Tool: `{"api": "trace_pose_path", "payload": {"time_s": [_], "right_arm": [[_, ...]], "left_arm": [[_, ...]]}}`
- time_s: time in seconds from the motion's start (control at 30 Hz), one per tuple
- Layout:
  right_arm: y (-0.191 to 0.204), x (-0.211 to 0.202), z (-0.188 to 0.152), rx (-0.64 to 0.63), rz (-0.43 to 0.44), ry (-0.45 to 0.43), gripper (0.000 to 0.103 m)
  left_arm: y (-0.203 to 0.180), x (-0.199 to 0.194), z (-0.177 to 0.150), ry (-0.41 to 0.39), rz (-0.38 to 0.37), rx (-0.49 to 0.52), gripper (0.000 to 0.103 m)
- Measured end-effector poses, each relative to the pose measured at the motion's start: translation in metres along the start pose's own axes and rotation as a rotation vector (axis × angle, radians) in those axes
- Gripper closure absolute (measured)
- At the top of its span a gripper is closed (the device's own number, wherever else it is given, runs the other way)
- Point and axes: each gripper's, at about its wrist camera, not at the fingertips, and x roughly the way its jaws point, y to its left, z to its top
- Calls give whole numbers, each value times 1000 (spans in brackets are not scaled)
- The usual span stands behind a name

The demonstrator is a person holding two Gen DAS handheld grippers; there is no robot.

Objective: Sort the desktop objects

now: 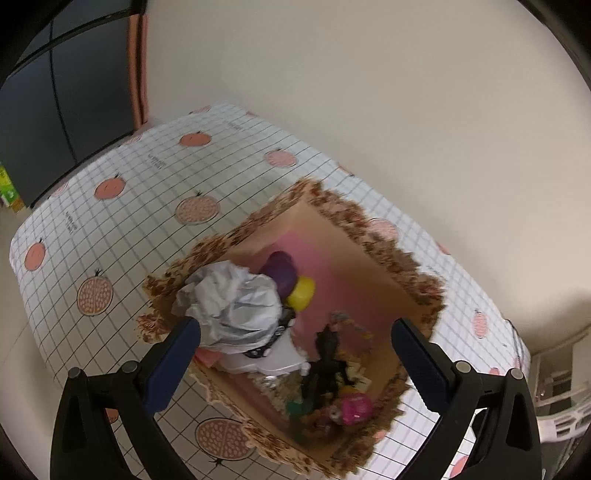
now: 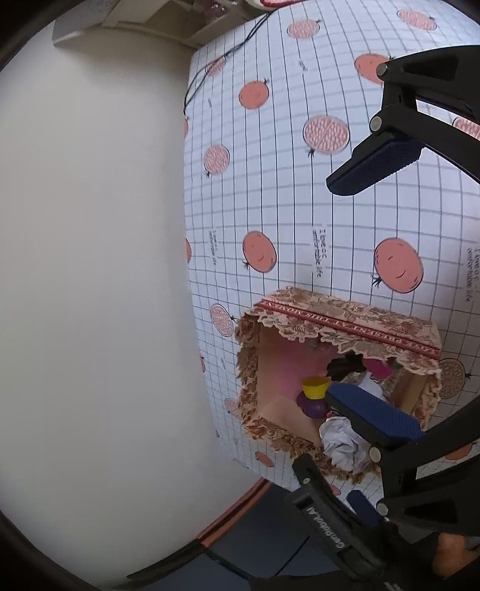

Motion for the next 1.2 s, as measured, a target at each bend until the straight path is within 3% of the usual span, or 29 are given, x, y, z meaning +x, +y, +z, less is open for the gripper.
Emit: {"api": "trace_pose_path", "payload": {"time_s": [0.13,0.47,1.2], "right_arm": [[-8,-25,-7,-39,-71,-12,0],[-16,-82,-35,-19,-109,10,0],[7,-197,-98,-22,-108,-61,0]], "left_arm": [[-10,-21,-6,-37,2,44,0],[-20,-74,-33,-54,24,201,0],[10,-190,-98,-120,-26,372,0]]}}
